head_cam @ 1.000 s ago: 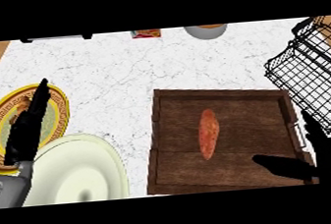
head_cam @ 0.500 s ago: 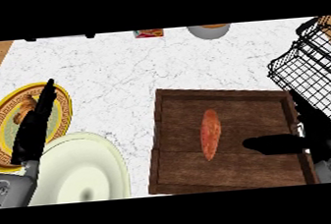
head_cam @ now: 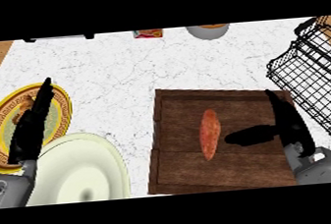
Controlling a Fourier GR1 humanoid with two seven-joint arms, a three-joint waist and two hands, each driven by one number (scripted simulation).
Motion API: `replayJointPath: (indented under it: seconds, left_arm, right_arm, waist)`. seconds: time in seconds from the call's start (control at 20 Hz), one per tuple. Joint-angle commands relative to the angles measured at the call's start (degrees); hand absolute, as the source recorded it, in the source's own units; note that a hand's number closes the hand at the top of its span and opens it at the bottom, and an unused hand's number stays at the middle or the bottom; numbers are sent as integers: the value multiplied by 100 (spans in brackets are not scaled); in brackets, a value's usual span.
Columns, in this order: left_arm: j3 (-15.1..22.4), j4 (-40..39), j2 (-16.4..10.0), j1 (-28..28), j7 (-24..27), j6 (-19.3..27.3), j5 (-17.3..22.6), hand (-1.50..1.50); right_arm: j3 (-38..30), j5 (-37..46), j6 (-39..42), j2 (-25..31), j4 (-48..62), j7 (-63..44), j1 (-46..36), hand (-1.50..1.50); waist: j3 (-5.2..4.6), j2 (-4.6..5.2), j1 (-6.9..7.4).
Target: Pick the sweet potato from the tray and place it in the tiered basket
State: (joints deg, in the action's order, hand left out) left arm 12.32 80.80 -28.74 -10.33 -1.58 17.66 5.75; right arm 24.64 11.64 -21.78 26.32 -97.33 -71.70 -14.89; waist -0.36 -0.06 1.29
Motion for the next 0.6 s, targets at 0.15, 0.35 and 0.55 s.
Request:
replayJointPath:
  seconds: [0.15,0.35,0.55]
  left_arm:
    - [-31,-15,154,94,6,49,-10,0]
    - [-118,-41,38,30,-51,-27,-27,0]
    - [-143,-142,58,132,66,-41,-61,0]
  right_arm:
    - [207,191,280,-450,408,-1353,-421,-150]
    - [375,514,427,-553,687,-1353,-612,-150]
    - [447,822,475,-842,1064,-1353,-738,-150]
  waist:
    - [0,-24,-93]
    - [-4,-38,-134]
    - [-2,-29,-148]
